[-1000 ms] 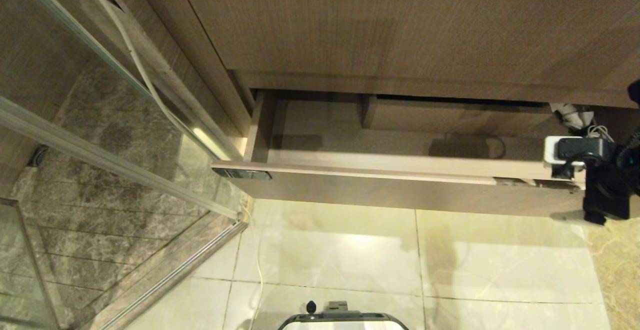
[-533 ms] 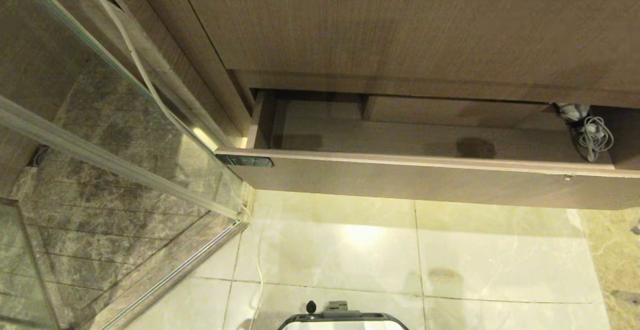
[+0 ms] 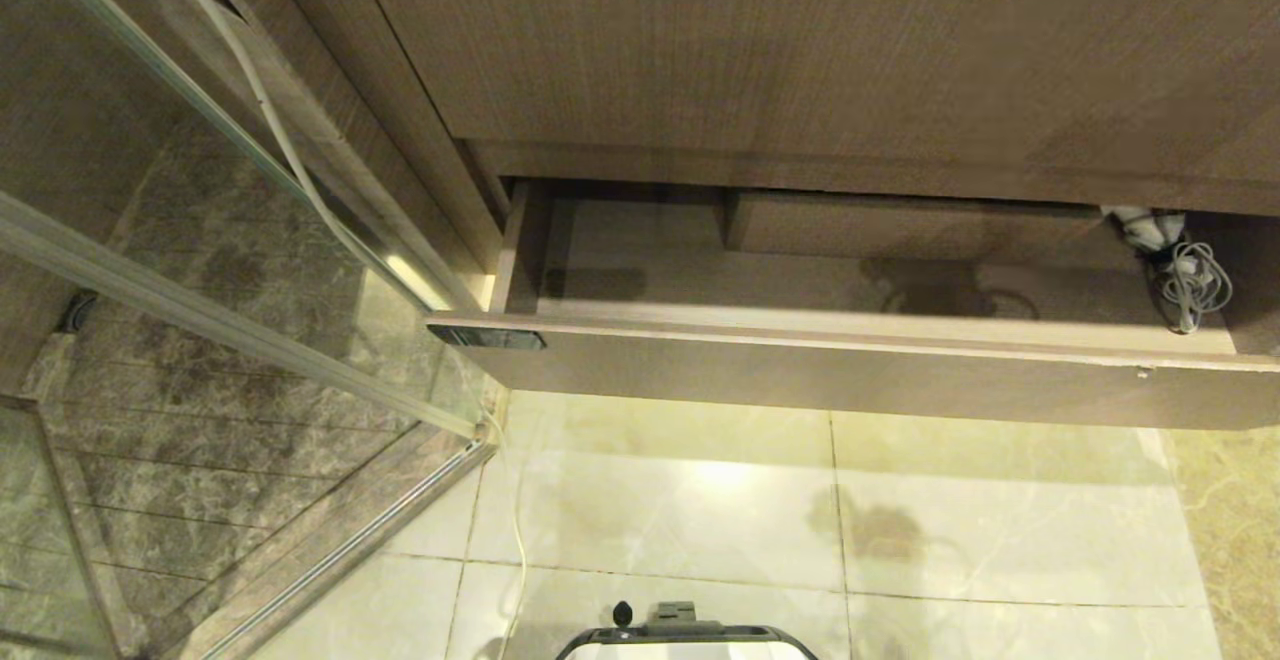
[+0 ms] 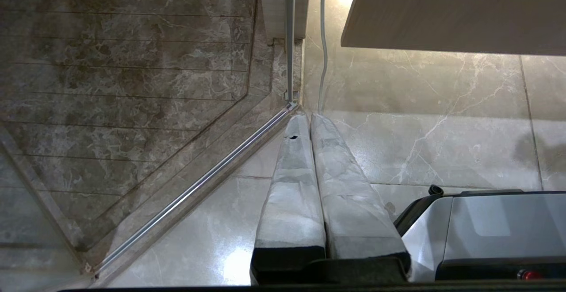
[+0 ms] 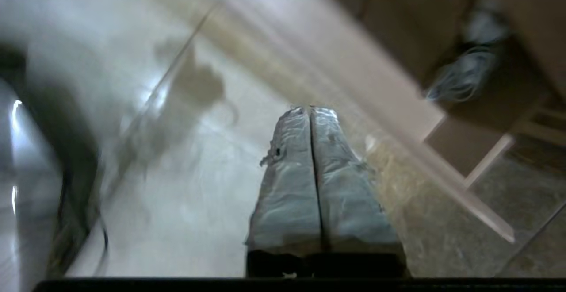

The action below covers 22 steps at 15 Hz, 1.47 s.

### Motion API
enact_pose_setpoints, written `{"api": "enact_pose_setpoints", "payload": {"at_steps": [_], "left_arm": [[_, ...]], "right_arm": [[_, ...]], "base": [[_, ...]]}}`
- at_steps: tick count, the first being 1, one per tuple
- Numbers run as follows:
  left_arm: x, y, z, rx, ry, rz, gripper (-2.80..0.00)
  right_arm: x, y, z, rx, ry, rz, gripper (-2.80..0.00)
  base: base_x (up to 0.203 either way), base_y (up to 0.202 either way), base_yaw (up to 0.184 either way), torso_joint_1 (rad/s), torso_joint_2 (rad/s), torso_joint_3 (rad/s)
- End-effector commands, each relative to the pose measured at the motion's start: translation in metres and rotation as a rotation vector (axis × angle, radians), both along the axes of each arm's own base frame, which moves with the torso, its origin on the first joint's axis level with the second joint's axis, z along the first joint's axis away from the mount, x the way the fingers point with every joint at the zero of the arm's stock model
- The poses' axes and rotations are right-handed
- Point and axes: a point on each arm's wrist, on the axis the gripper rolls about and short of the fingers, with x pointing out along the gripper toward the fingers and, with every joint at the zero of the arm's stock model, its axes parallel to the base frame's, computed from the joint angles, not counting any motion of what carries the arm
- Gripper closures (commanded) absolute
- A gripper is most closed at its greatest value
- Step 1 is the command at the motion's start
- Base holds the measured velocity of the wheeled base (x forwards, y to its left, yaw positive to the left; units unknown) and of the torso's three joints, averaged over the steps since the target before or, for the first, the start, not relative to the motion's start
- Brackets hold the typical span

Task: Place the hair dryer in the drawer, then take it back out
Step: Pull open the drawer

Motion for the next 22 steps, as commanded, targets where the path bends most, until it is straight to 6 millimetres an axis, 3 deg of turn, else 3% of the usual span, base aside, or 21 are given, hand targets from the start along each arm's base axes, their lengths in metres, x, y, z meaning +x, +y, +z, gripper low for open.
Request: {"api": "enact_pose_setpoints", "payload": {"at_steps": [1,4,8,13,14,18,22], "left_arm": [[0.0,0.0,0.0,0.0,0.001,0.0,0.0],[0.0,0.0,0.0,0.0,0.001,0.0,0.0],[0.0,0.0,0.0,-0.002,0.001,0.0,0.0],[0.0,0.0,0.0,0.0,0.001,0.0,0.0],[0.0,0.0,0.0,0.0,0.001,0.0,0.0],[0.0,0.0,0.0,0.0,0.001,0.0,0.0],[0.0,0.0,0.0,0.0,0.001,0.0,0.0]], "right_arm": [[0.041,-0.009,0.017,0.045,-0.062,-0.036,0.0],[0.067,-0.028,0.025,0.041,-0.081,-0.117,0.0],[0.098,-0.081,-0.003,0.021,0.05,-0.366,0.0],[0.138,-0.117,-0.026,-0.022,0.105,-0.482,0.0],[0.145,-0.122,-0.032,-0.027,0.114,-0.484,-2.8],[0.18,-0.146,-0.049,-0.036,0.116,-0.492,-2.8],[0.203,-0.171,-0.061,-0.079,0.127,-0.49,-2.8]], "base": [[0.0,0.0,0.0,0.0,0.0,0.0],[0.0,0.0,0.0,0.0,0.0,0.0],[0.0,0.0,0.0,0.0,0.0,0.0],[0.0,0.0,0.0,0.0,0.0,0.0],[0.0,0.0,0.0,0.0,0.0,0.0],[0.0,0.0,0.0,0.0,0.0,0.0],[0.0,0.0,0.0,0.0,0.0,0.0]]}}
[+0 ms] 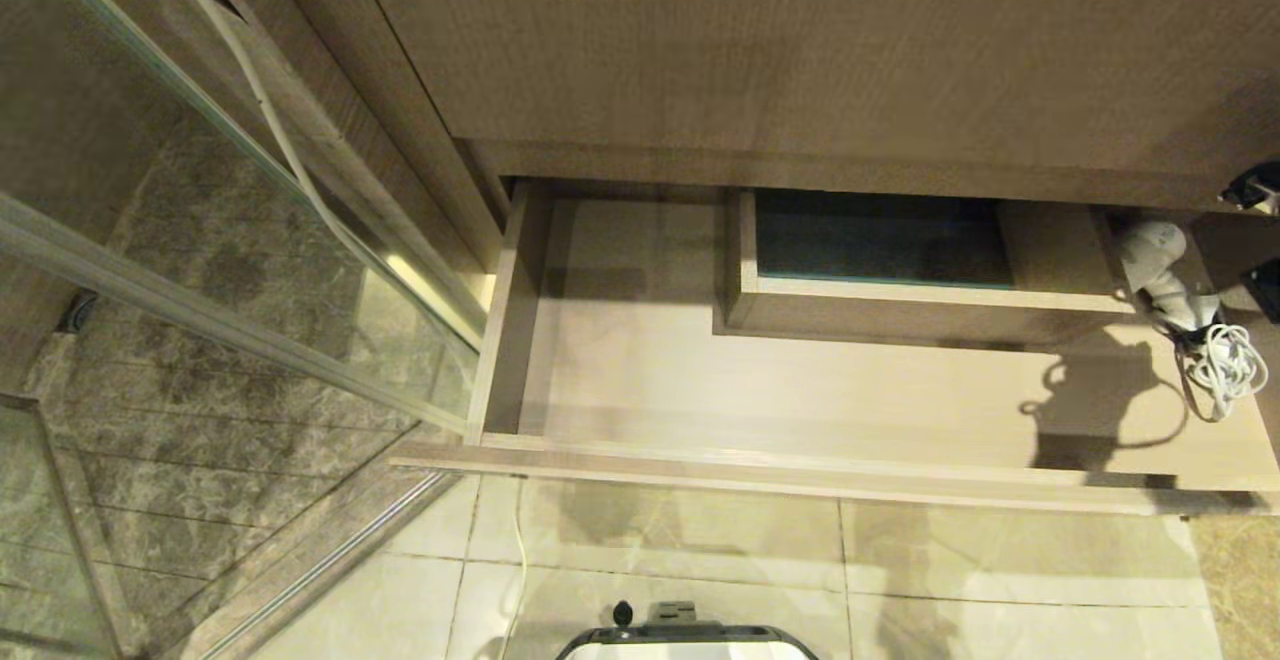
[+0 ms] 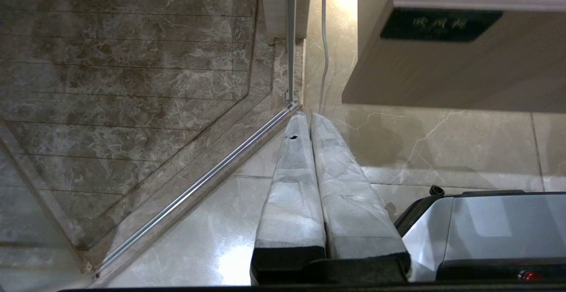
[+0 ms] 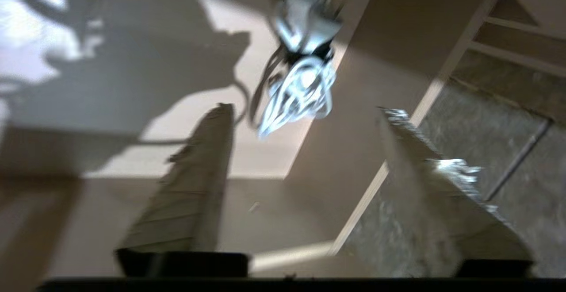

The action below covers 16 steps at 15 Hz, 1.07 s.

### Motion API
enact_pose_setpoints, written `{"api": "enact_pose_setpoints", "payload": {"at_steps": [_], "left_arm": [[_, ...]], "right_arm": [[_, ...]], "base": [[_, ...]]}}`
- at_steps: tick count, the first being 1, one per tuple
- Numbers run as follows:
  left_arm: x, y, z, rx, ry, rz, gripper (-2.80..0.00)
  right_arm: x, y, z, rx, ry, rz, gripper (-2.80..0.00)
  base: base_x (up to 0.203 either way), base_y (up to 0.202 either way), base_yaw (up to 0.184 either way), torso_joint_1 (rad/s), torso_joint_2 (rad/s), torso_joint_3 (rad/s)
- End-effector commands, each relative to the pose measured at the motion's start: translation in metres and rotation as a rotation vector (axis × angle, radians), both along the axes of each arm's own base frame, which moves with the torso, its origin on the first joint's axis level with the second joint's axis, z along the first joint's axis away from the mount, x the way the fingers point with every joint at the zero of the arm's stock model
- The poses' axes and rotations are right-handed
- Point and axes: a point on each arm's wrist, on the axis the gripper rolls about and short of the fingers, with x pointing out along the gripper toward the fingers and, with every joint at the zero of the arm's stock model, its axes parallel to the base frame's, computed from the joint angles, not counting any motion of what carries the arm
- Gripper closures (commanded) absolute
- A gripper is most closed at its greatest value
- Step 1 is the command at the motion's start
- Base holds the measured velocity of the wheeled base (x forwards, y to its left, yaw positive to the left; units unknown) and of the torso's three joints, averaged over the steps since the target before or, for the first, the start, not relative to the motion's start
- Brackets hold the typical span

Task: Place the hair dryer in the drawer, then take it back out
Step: Pull open the drawer, then take the hairdryer out

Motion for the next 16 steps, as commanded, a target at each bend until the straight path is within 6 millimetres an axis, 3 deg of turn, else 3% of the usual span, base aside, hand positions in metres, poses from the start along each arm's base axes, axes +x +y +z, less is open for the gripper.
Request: {"api": "enact_pose_setpoints", "payload": {"at_steps": [1,6,16], "left_arm": [[0.0,0.0,0.0,0.0,0.0,0.0,0.0],[0.0,0.0,0.0,0.0,0.001,0.0,0.0],[0.0,0.0,0.0,0.0,0.001,0.0,0.0]], "right_arm": [[0.017,-0.021,-0.023,0.006,0.057,-0.005,-2.8],[0.019,-0.047,-0.039,0.027,0.076,-0.056,-2.8],[0.021,-0.084,-0.104,0.257,0.185,-0.055,-2.8]], "base": [[0.0,0.0,0.0,0.0,0.0,0.0],[0.0,0.0,0.0,0.0,0.0,0.0],[0.0,0.0,0.0,0.0,0.0,0.0]]}}
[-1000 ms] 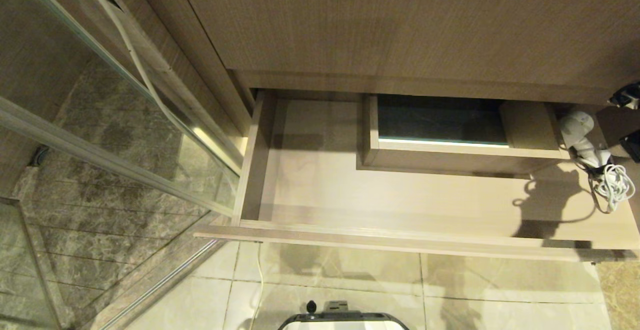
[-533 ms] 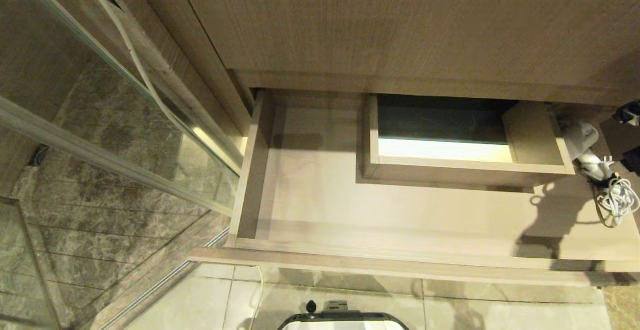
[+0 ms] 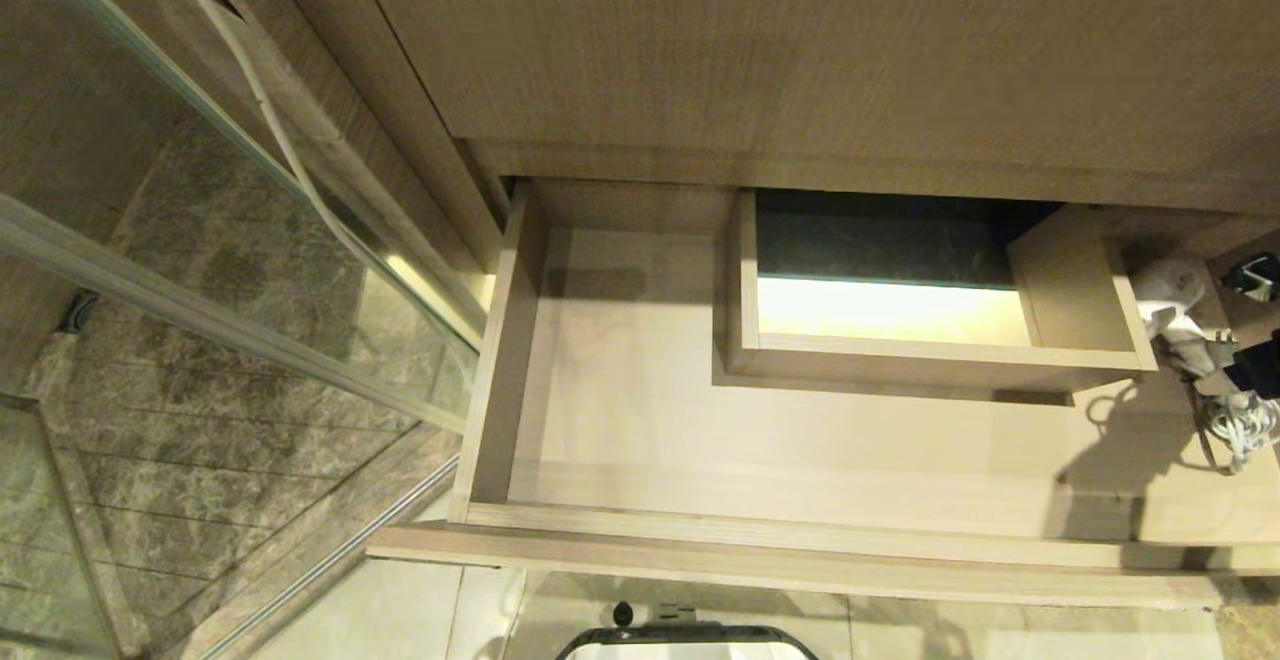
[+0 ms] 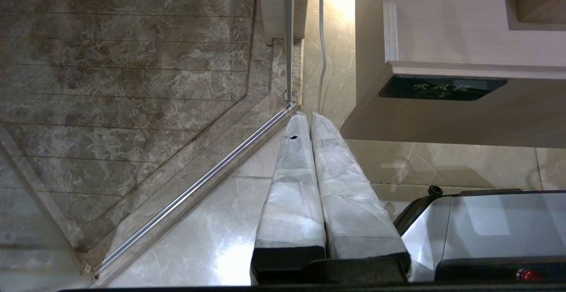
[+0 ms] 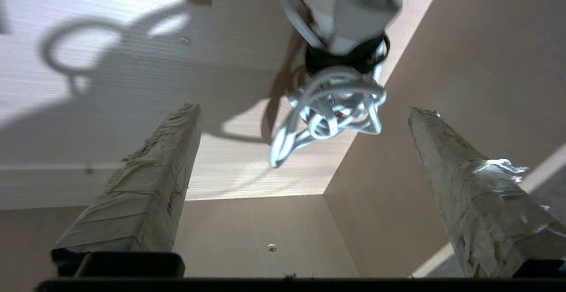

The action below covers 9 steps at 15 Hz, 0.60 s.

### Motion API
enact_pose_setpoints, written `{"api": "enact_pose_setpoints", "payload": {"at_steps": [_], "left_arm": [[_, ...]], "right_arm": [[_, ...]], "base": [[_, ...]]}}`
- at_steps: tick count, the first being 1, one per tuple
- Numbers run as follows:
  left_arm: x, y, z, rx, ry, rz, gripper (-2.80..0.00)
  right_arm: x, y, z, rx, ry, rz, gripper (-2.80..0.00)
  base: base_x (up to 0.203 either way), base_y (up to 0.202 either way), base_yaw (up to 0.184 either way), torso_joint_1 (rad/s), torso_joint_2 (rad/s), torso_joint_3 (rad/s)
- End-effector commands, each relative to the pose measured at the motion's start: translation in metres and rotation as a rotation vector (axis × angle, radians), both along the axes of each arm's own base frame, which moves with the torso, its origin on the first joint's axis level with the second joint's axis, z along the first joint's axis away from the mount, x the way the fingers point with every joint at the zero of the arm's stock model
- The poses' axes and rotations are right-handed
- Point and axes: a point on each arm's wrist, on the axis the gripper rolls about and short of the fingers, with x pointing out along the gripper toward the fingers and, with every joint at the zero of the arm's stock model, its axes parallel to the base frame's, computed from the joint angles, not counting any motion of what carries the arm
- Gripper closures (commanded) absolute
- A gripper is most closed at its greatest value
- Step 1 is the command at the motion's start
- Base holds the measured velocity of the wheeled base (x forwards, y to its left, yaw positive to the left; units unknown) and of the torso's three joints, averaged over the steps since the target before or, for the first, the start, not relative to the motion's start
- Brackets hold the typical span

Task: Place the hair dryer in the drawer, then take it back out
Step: Take the hairdryer out

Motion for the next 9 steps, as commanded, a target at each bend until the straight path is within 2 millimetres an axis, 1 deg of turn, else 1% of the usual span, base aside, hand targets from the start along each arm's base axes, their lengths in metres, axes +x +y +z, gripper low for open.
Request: {"api": "enact_pose_setpoints", "payload": {"at_steps": [1,2,4,7,9], "left_arm": [[0.0,0.0,-0.001,0.0,0.001,0.0,0.0],[0.0,0.0,-0.001,0.0,0.001,0.0,0.0],[0.0,0.0,-0.001,0.0,0.001,0.0,0.0],[0.0,0.0,-0.001,0.0,0.001,0.0,0.0],[0.0,0.0,-0.001,0.0,0.001,0.0,0.0]], "right_arm": [[0.005,-0.012,-0.023,0.049,0.026,0.009,-2.8],[0.007,-0.016,-0.029,0.076,0.017,0.033,-2.8],[0.016,-0.026,-0.034,0.059,-0.002,0.055,-2.8],[0.027,-0.035,-0.057,0.073,0.019,0.067,-2.8],[0.034,-0.041,-0.066,0.068,0.015,0.078,-2.8]], "base": [[0.0,0.0,0.0,0.0,0.0,0.0],[0.0,0.0,0.0,0.0,0.0,0.0],[0.0,0.0,0.0,0.0,0.0,0.0],[0.0,0.0,0.0,0.0,0.0,0.0],[0.0,0.0,0.0,0.0,0.0,0.0]]}}
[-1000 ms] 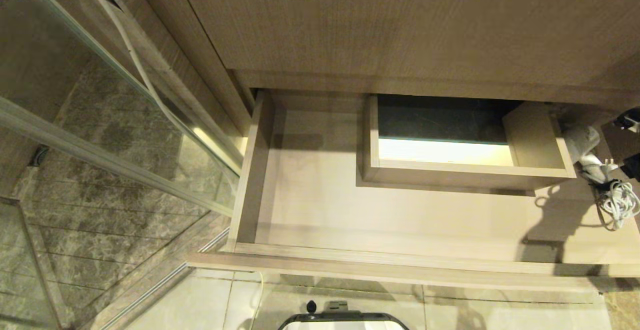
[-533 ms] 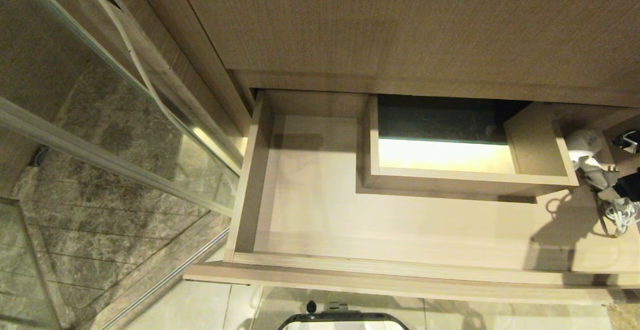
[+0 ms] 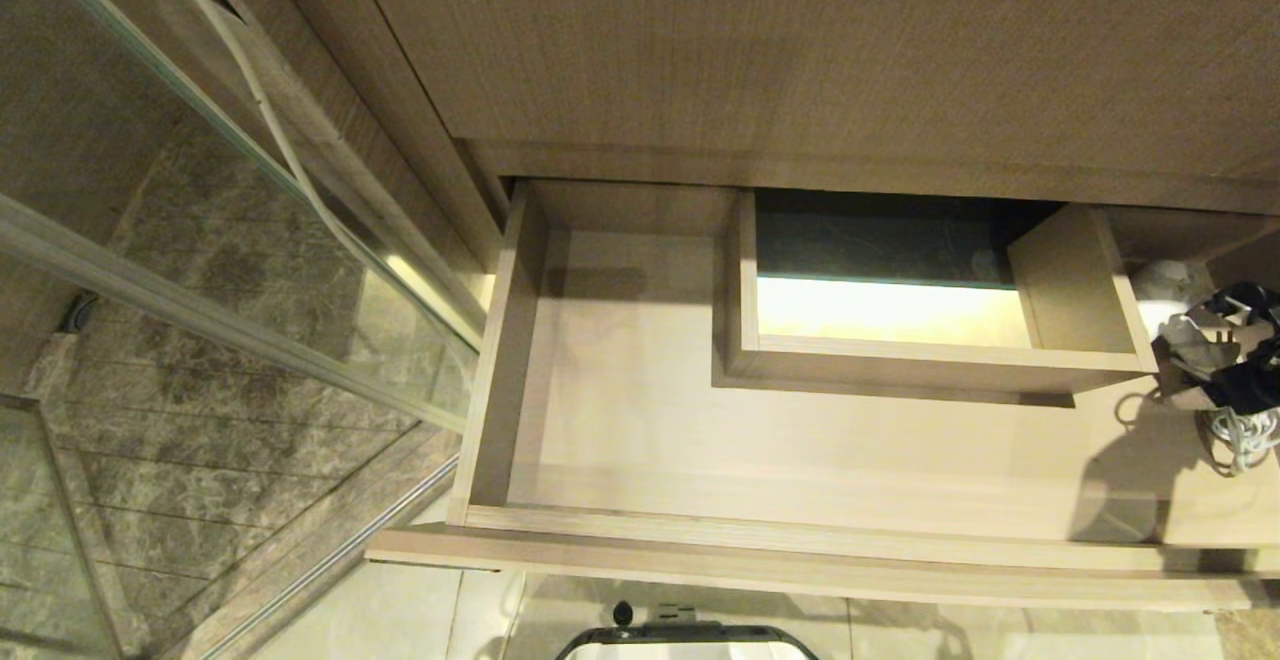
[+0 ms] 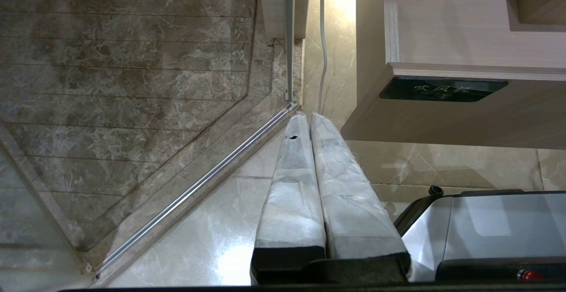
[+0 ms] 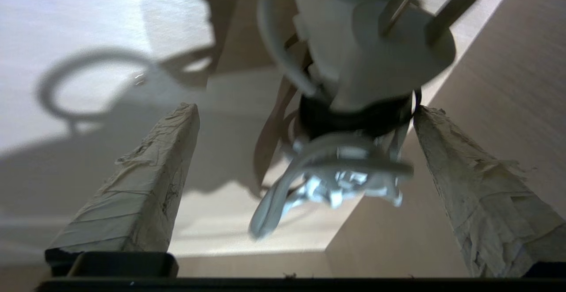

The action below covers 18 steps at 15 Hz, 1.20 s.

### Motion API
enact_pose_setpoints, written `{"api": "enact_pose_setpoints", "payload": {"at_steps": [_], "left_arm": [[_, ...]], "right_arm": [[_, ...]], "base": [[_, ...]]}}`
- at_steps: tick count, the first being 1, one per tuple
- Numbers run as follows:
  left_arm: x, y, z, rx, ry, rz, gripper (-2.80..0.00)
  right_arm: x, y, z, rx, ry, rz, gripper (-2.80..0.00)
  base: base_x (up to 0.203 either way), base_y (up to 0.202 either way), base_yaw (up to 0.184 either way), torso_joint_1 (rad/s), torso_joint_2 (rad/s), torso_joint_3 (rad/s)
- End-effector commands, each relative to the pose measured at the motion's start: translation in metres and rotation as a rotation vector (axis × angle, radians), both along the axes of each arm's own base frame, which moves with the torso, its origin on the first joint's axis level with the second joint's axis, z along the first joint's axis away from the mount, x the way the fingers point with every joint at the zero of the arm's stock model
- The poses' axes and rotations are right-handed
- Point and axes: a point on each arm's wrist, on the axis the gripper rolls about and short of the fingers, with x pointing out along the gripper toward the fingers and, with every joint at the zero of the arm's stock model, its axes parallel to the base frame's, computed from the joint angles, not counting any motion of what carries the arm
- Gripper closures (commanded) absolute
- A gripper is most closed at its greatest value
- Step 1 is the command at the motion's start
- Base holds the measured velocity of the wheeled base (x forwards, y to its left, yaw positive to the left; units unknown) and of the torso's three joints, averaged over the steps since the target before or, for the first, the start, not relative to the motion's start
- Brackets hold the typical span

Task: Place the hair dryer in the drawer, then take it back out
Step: Take the hairdryer out

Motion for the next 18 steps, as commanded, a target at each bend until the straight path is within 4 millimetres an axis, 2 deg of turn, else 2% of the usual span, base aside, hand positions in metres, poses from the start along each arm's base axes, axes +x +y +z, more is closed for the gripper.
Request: {"api": "enact_pose_setpoints", "payload": {"at_steps": [1,4,6,7,9,11,13,15,18], "left_arm": [[0.0,0.0,0.0,0.0,0.001,0.0,0.0],[0.0,0.0,0.0,0.0,0.001,0.0,0.0],[0.0,0.0,0.0,0.0,0.0,0.0,0.0],[0.0,0.0,0.0,0.0,0.001,0.0,0.0],[0.0,0.0,0.0,0.0,0.001,0.0,0.0],[0.0,0.0,0.0,0.0,0.001,0.0,0.0],[0.0,0.0,0.0,0.0,0.001,0.0,0.0],[0.0,0.0,0.0,0.0,0.001,0.0,0.0],[0.0,0.0,0.0,0.0,0.001,0.0,0.0]], "right_arm": [[0.01,-0.007,-0.027,0.025,0.028,0.009,-2.8],[0.017,-0.011,-0.051,0.095,0.021,0.052,-2.8],[0.02,-0.012,-0.059,0.124,0.011,0.073,-2.8],[0.02,-0.012,-0.059,0.132,0.002,0.083,0.0],[0.02,-0.012,-0.053,0.121,-0.006,0.092,0.0],[0.015,-0.007,-0.038,0.102,-0.012,0.103,0.0],[0.006,0.0,-0.017,0.089,-0.009,0.116,0.0],[-0.006,0.01,0.016,0.06,-0.035,0.124,0.0],[-0.022,0.021,0.038,0.036,-0.036,0.143,0.0]], "base": [[0.0,0.0,0.0,0.0,0.0,0.0],[0.0,0.0,0.0,0.0,0.0,0.0],[0.0,0.0,0.0,0.0,0.0,0.0],[0.0,0.0,0.0,0.0,0.0,0.0],[0.0,0.0,0.0,0.0,0.0,0.0],[0.0,0.0,0.0,0.0,0.0,0.0],[0.0,0.0,0.0,0.0,0.0,0.0],[0.0,0.0,0.0,0.0,0.0,0.0],[0.0,0.0,0.0,0.0,0.0,0.0]]}}
